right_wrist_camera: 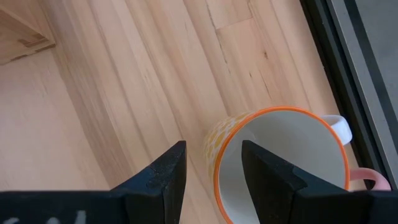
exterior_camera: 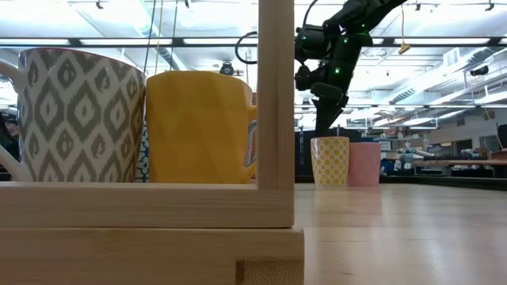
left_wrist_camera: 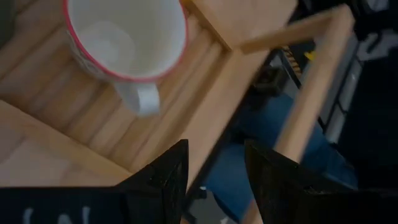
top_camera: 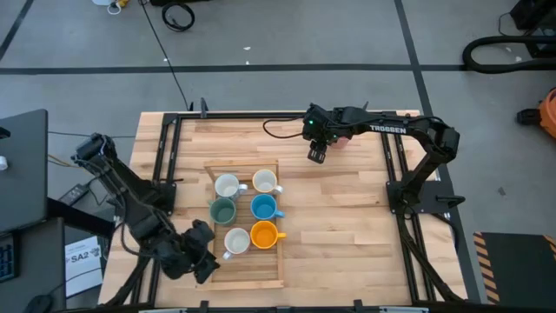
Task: Place coffee mugs
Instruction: Put the gray and white mug on the shelf aligned with the dark yellow mug
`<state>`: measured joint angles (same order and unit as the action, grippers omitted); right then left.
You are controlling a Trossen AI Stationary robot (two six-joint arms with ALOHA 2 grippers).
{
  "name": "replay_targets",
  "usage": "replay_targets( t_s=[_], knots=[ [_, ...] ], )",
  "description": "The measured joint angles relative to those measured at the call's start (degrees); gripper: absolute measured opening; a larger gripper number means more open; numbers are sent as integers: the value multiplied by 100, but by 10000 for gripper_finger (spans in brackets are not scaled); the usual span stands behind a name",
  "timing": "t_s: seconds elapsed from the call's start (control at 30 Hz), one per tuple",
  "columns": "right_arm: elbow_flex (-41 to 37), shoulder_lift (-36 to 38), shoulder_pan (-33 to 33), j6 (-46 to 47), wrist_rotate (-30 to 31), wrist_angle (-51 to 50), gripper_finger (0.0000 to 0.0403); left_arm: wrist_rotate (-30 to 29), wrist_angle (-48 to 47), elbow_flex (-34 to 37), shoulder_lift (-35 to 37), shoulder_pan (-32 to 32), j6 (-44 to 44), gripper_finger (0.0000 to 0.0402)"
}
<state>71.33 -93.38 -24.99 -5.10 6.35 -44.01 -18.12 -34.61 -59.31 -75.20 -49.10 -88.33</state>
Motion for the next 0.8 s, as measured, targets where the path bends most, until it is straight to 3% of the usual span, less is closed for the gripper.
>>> replay_targets(
  t_s=[0.53, 0.8],
  knots=[
    [0, 0, 0, 0, -2, 4, 160, -1, -423, 0, -316, 334, -2, 162],
    [0, 2, 0, 0, 0, 35, 160, 334, -401, 0, -810, 323, 28, 162]
  ],
)
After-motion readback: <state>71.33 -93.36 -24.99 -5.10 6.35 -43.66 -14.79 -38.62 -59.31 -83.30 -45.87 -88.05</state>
